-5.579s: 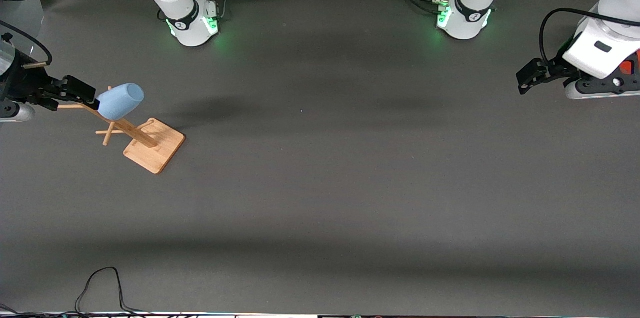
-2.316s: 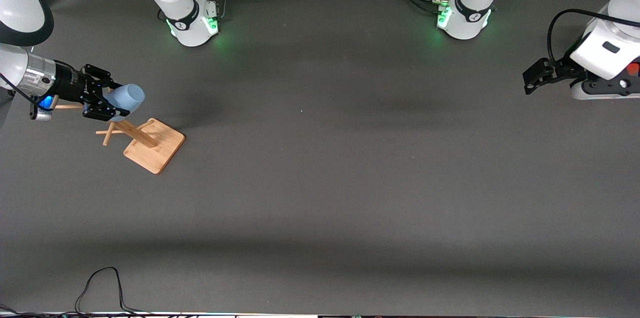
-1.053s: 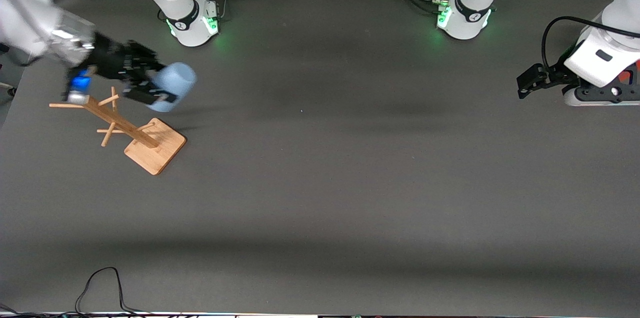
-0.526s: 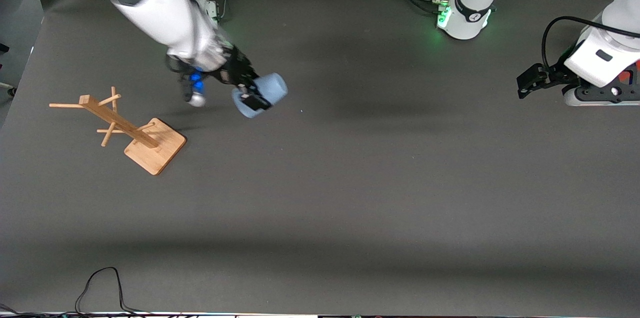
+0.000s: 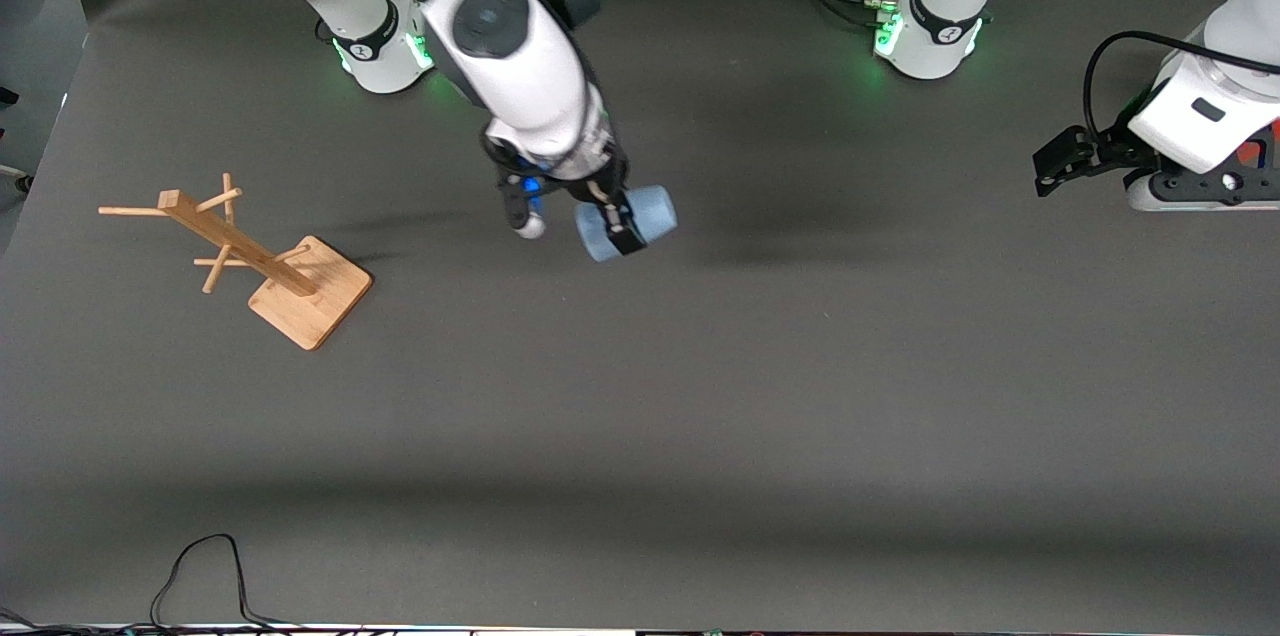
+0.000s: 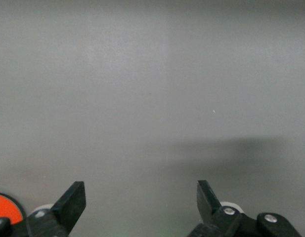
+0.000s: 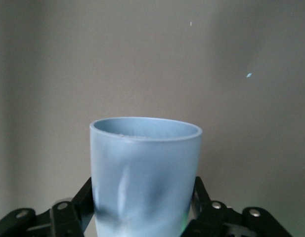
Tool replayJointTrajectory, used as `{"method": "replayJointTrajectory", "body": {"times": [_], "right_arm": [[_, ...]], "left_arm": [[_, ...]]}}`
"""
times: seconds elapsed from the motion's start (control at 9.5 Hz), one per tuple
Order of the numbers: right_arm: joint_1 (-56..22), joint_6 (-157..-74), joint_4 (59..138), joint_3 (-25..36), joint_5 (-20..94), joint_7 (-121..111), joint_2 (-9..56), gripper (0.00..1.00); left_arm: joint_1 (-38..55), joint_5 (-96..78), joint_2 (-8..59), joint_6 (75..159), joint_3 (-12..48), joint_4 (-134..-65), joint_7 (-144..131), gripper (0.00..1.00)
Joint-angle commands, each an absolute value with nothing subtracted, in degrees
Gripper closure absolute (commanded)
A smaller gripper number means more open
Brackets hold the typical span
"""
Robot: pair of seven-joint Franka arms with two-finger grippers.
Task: Rotate and upright cup with both arms
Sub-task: 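Carry the blue cup to the table middle with the right gripper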
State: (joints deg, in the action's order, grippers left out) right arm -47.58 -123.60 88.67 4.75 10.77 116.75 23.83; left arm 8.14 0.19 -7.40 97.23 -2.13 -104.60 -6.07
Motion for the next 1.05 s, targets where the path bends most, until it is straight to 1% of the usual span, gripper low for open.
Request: {"method": "replayJointTrajectory", "body": {"times": [0.0,0.11,0.32,0.42,0.53,0.63,0.74,0.84,0.95], "right_arm": [[-51.93,-125.07,85.69,5.8,9.23,122.25,31.52,0.48],[-53.51,-125.94,85.78,5.89,8.97,124.52,34.25,0.48],[-57.9,-126.38,85.69,5.89,2.32,132.49,40.31,0.48],[-58.88,-127.0,85.78,5.8,1.07,134.54,41.99,0.47],[-59.32,-127.61,85.78,5.8,1.05,136.21,42.88,0.44],[-59.33,-128.57,85.69,5.8,1.05,136.75,43.59,0.35],[-59.33,-128.76,85.69,5.89,0.97,136.93,44.03,0.08],[-59.24,-128.67,85.61,6.06,1.05,136.93,43.95,0.0],[-58.54,-128.5,85.52,6.15,1.05,136.5,42.81,0.0]], "left_arm": [[8.61,-0.7,-7.65,97.03,-2.55,-104.76,-5.19,0.0],[8.53,-0.7,-7.73,96.94,-2.55,-104.68,-5.19,0.0],[8.53,-0.7,-8.26,96.24,-2.64,-104.59,-4.84,0.0],[8.44,-0.7,-8.17,96.24,-2.72,-104.68,-4.75,0.0],[8.52,-0.7,-8.09,96.41,-2.72,-104.68,-4.83,0.0],[8.61,-0.7,-8.0,96.5,-2.72,-104.76,-4.83,0.0],[8.61,-0.7,-7.91,96.59,-2.64,-104.85,-4.83,0.0],[8.7,-0.7,-7.82,96.77,-2.55,-104.85,-4.83,0.0],[9.05,-0.7,-7.56,97.03,-2.37,-104.77,-4.92,0.0]]}}
